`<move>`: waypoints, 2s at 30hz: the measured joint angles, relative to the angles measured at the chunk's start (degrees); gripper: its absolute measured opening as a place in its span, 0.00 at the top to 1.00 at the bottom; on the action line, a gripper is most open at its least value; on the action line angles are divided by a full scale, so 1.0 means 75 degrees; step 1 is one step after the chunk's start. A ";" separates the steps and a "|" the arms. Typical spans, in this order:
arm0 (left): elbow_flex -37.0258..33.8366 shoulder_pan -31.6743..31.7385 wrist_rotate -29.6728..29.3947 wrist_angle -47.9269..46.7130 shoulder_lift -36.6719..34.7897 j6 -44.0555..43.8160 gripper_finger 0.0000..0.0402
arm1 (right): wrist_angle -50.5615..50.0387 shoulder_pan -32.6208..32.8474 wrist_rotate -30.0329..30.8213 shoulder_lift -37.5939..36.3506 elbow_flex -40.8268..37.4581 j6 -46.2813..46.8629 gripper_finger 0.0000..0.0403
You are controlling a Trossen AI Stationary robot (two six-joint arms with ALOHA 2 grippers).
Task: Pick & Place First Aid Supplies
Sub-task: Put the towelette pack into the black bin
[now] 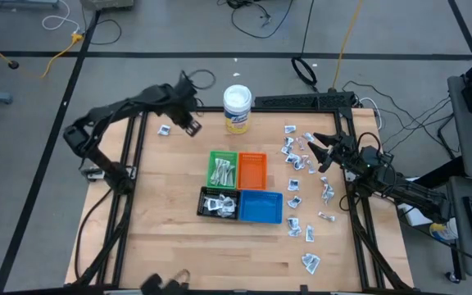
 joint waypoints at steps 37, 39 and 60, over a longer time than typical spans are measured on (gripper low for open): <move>0.0024 -0.6724 0.0624 0.0125 0.0551 -0.0714 0.99 | 0.0000 0.0000 0.0001 -0.0001 -0.0003 0.0001 0.40; 0.0061 -0.6801 0.0606 0.0130 0.0723 -0.0756 0.99 | -0.0001 0.0001 0.0001 -0.0001 0.0000 0.0000 0.40; 0.0067 -0.6856 0.0189 0.0640 0.1893 -0.0776 0.83 | 0.0002 0.0001 0.0001 0.0002 -0.0001 0.0001 0.40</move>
